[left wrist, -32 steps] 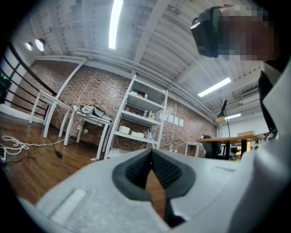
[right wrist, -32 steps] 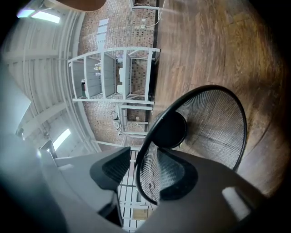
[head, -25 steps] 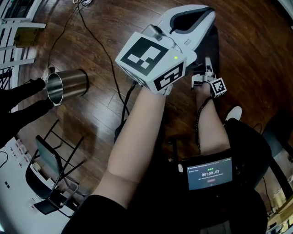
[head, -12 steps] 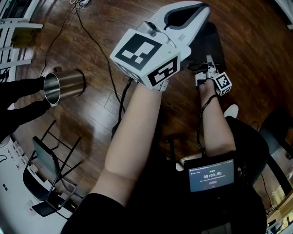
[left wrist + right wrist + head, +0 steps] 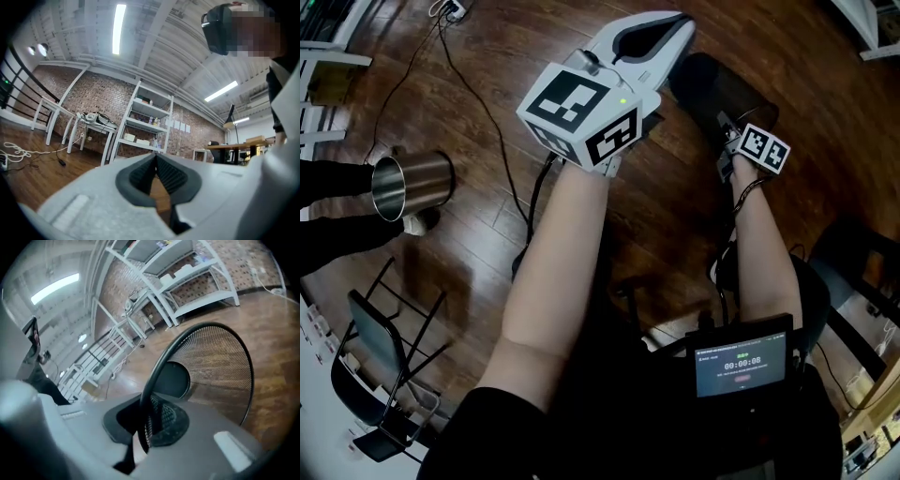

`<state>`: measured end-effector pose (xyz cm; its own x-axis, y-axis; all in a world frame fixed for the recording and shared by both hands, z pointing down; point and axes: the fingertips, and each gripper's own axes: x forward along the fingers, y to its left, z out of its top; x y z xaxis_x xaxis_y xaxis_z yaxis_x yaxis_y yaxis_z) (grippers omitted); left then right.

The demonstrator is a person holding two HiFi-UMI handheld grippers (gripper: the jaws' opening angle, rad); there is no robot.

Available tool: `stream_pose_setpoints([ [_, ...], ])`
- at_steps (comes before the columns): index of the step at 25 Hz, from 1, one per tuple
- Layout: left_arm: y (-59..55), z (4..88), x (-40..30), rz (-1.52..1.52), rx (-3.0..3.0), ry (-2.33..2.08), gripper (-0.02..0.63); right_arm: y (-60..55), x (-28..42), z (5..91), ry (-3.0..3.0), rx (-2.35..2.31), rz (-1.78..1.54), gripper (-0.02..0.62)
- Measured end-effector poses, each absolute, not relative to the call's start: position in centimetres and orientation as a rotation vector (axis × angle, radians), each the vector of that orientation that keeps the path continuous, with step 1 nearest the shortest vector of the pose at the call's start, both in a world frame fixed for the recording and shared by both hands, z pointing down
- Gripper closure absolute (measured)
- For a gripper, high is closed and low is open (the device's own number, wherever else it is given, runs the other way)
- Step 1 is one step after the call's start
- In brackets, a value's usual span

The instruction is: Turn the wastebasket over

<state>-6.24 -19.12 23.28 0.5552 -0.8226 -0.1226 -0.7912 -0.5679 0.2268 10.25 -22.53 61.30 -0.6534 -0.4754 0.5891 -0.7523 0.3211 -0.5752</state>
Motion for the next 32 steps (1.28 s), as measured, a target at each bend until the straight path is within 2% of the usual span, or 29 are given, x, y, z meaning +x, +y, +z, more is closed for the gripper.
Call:
stream_pose_setpoints([
  [10,-19.1,23.1,-6.9,-0.343,2.625,-1.386,0.606,-21.4,8.1,63.8,-1.941,0.581,0.499,0.588],
  [19,-19.2,23.2,-7.0,-0.348,2.623,-1.384,0.606,-16.4,4.2,65.5,-1.725,0.131,0.003,0.583],
  [30,-19.1,23.2,-6.6,-0.33,2.631,-1.365,0.606,-13.1,5.1,67.6,-1.608,-0.028,-0.145,0.582],
  [32,-19.2,23.3,-6.6,-0.314,2.633,-1.367,0.606,-13.3,5.1,67.3,-1.611,-0.03,-0.152,0.551],
])
